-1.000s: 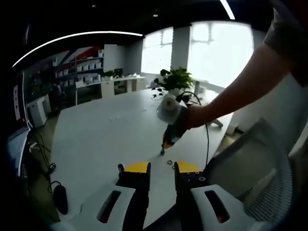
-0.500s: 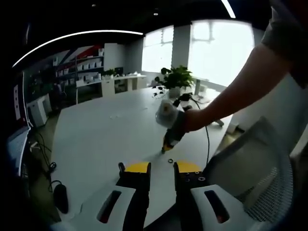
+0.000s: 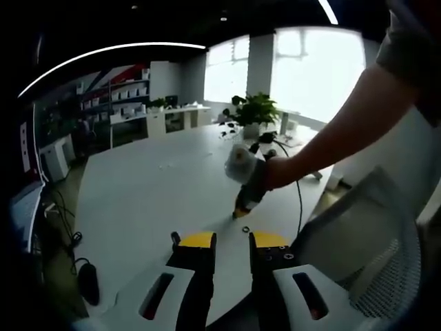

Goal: Place the washer onto the threaded stud by aligning its center hole with the stud, sliding it down to the base, and recovering from edge contact or off-axis alignment until the washer reaches the visible bottom stop.

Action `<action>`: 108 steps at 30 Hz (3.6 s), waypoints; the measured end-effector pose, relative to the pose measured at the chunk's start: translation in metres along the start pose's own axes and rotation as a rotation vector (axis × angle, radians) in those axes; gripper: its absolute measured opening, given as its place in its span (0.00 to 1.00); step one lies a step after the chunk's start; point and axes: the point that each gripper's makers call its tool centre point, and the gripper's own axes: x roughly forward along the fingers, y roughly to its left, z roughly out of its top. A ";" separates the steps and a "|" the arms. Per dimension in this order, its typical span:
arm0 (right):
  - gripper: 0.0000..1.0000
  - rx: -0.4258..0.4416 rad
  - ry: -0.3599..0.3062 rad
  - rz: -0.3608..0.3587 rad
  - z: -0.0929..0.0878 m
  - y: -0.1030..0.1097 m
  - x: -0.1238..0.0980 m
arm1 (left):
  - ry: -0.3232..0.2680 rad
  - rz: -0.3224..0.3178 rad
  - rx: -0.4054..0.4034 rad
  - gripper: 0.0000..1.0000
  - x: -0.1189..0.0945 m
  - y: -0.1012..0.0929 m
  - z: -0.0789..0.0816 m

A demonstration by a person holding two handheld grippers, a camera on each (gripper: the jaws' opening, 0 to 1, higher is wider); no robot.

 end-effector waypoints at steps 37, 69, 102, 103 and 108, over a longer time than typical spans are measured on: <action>0.22 -0.093 0.066 0.127 -0.037 0.078 -0.008 | -0.022 -0.005 -0.003 0.17 -0.001 -0.001 0.004; 0.16 -0.337 0.053 0.118 -0.034 0.085 -0.002 | -0.008 0.005 0.000 0.17 -0.001 0.001 0.001; 0.16 -0.376 0.243 0.072 -0.038 0.084 -0.001 | -0.012 0.003 0.003 0.17 -0.001 0.001 0.002; 0.16 -0.364 0.252 0.061 -0.038 0.084 -0.001 | -0.013 0.004 0.003 0.17 -0.001 0.001 0.002; 0.17 -0.376 0.254 0.043 -0.040 0.084 -0.002 | -0.013 0.010 0.001 0.17 -0.001 0.002 0.002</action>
